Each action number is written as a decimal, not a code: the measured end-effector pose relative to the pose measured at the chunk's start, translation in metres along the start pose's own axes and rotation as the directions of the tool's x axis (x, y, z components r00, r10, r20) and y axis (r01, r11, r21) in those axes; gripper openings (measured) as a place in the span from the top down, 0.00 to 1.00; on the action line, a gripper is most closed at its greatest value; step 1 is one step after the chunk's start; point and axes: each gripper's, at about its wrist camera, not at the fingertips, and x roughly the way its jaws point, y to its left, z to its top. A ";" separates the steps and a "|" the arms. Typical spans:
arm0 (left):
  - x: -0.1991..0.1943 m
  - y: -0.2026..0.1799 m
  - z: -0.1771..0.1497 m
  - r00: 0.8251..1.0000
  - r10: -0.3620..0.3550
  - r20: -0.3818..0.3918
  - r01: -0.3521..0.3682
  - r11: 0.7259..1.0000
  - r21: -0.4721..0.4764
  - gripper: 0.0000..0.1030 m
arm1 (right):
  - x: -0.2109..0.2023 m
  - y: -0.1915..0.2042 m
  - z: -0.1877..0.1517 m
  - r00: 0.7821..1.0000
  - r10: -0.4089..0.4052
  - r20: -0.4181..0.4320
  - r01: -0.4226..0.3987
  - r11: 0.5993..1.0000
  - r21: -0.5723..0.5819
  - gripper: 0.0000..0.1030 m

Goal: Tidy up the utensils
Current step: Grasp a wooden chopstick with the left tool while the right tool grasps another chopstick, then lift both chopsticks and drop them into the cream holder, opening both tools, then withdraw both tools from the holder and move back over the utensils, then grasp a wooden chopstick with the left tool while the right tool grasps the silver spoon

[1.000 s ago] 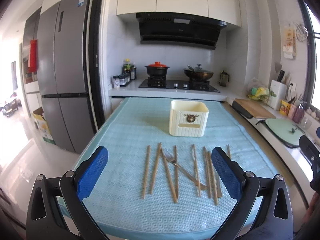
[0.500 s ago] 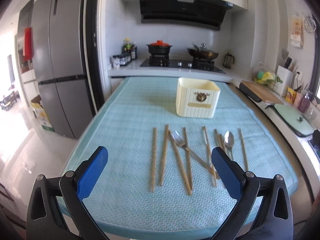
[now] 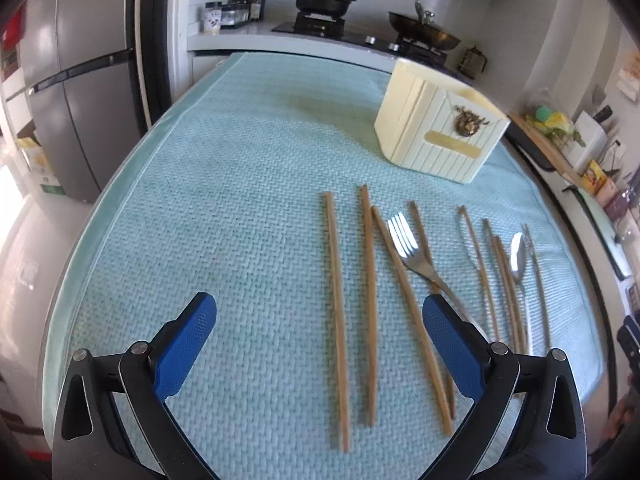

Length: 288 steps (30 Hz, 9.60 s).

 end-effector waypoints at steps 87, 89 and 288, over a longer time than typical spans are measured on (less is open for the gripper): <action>-0.077 -0.108 0.287 0.864 -0.308 0.398 0.273 0.951 0.143 0.96 | 0.078 0.096 0.332 0.867 0.365 0.340 -0.336 0.931 -0.141 0.94; -0.056 -0.115 0.292 0.871 -0.305 0.385 0.274 0.952 0.135 0.96 | 0.096 0.102 0.336 0.865 0.364 0.346 -0.333 0.931 -0.149 0.94; 0.115 -0.076 0.072 0.976 0.042 -0.213 0.031 0.944 0.330 0.93 | 0.205 0.067 0.067 0.921 0.171 -0.351 -0.248 0.951 -0.187 0.59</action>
